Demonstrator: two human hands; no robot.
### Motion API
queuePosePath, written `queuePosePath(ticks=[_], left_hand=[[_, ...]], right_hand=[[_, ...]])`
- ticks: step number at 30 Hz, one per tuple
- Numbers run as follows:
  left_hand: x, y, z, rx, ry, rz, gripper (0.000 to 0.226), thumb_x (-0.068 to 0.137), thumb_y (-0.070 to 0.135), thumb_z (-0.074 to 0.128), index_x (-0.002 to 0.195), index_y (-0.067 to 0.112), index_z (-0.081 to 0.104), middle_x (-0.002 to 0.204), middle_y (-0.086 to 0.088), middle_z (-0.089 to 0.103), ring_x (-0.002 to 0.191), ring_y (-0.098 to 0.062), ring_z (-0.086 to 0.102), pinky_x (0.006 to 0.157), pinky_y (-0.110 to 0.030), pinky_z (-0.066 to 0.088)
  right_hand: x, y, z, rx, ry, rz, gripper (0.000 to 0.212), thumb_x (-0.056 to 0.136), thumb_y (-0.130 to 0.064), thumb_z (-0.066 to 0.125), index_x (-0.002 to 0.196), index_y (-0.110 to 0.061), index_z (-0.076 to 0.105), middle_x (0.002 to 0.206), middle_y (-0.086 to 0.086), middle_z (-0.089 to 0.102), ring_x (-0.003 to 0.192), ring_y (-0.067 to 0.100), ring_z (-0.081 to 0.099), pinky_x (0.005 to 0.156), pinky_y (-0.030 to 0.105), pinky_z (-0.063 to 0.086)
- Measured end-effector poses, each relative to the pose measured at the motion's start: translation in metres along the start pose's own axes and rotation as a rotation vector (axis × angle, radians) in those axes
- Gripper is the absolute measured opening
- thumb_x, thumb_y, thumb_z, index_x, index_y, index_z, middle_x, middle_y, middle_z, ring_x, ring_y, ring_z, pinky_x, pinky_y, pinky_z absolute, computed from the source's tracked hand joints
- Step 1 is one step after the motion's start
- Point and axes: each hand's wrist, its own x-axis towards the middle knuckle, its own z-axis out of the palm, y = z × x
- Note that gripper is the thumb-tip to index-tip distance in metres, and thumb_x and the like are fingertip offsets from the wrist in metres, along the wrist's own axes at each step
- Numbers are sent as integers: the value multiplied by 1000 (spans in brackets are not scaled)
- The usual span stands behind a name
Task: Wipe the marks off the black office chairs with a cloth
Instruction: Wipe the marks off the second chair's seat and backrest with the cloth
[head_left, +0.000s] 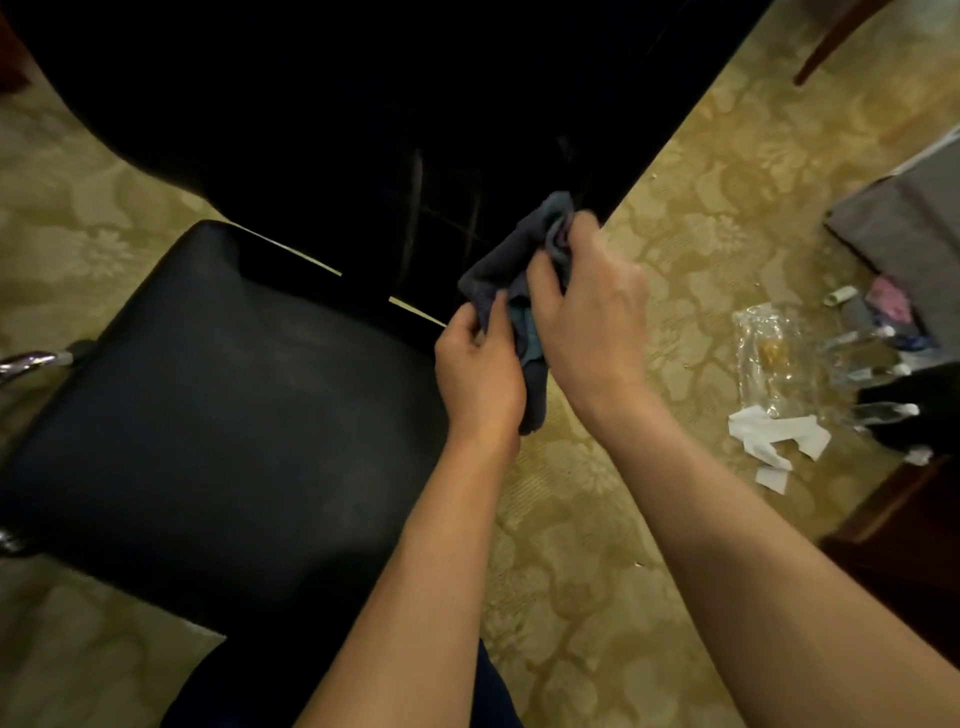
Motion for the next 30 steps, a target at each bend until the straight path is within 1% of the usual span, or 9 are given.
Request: queuePosePath(ticks=[2, 6, 8, 12, 16, 19, 23, 27, 30], left_hand=[[5, -24, -10, 75, 37, -80, 24, 98, 13, 53, 78, 19, 65, 68, 3, 63, 65, -12, 59, 59, -30, 44], [11, -60, -29, 203, 46, -209, 17, 91, 14, 53, 80, 16, 66, 79, -10, 69, 80, -35, 66, 65, -37, 47], [7, -56, -30, 183, 53, -132, 16, 97, 16, 55, 89, 13, 68, 84, -7, 71, 85, -26, 69, 70, -35, 51], [-5, -16, -14, 8, -6, 78, 21, 101, 22, 56, 92, 7, 66, 72, 6, 68, 68, -5, 64, 61, -24, 49], [11, 1, -3, -21, -50, 61, 23, 101, 27, 56, 88, 11, 66, 68, 5, 66, 66, -11, 63, 62, -32, 49], [25, -9, -10, 107, -93, 27, 22, 100, 25, 55, 85, 13, 64, 73, -3, 68, 72, -21, 64, 64, -36, 48], [47, -37, -30, 154, -147, 8, 18, 99, 25, 54, 91, 16, 67, 78, -1, 70, 74, -16, 67, 68, -35, 51], [66, -55, -49, 194, -226, 24, 21, 96, 38, 55, 93, 22, 69, 84, 0, 74, 84, -18, 72, 82, -52, 57], [84, -58, -57, 211, -321, 80, 16, 100, 31, 55, 100, 24, 70, 89, 2, 75, 88, -14, 72, 86, -49, 57]], right_hand=[[-16, 11, 19, -20, -79, 9, 12, 90, -17, 56, 82, -12, 47, 66, 5, 57, 57, 26, 57, 53, 44, 47], [-41, 30, 37, -150, -269, 109, 19, 91, -20, 57, 78, -14, 45, 63, 2, 55, 58, 23, 55, 52, 36, 39], [-41, 25, 27, -103, -197, 80, 25, 93, -23, 58, 74, -14, 45, 57, -3, 50, 50, 14, 47, 48, 30, 36], [-10, -2, -2, -28, 35, -18, 27, 93, -26, 59, 73, -11, 50, 55, -8, 44, 47, 13, 41, 48, 26, 32], [5, -2, 7, -28, 60, -20, 22, 94, -23, 54, 78, -17, 41, 55, -13, 36, 48, 8, 40, 49, 19, 27], [-11, 11, 30, -50, 82, 36, 15, 94, -23, 51, 83, -17, 42, 58, -10, 41, 48, 11, 38, 52, 23, 26], [-25, 17, 54, -18, 53, 53, 18, 92, -27, 51, 81, -20, 40, 56, -14, 39, 48, 6, 41, 52, 27, 31], [-37, 29, 76, -1, 74, 76, 20, 88, -35, 48, 77, -20, 40, 58, -11, 44, 50, 11, 44, 50, 38, 40], [-40, 36, 90, 57, 130, 48, 17, 88, -33, 48, 78, -23, 39, 59, -15, 42, 50, 7, 43, 50, 26, 36]])
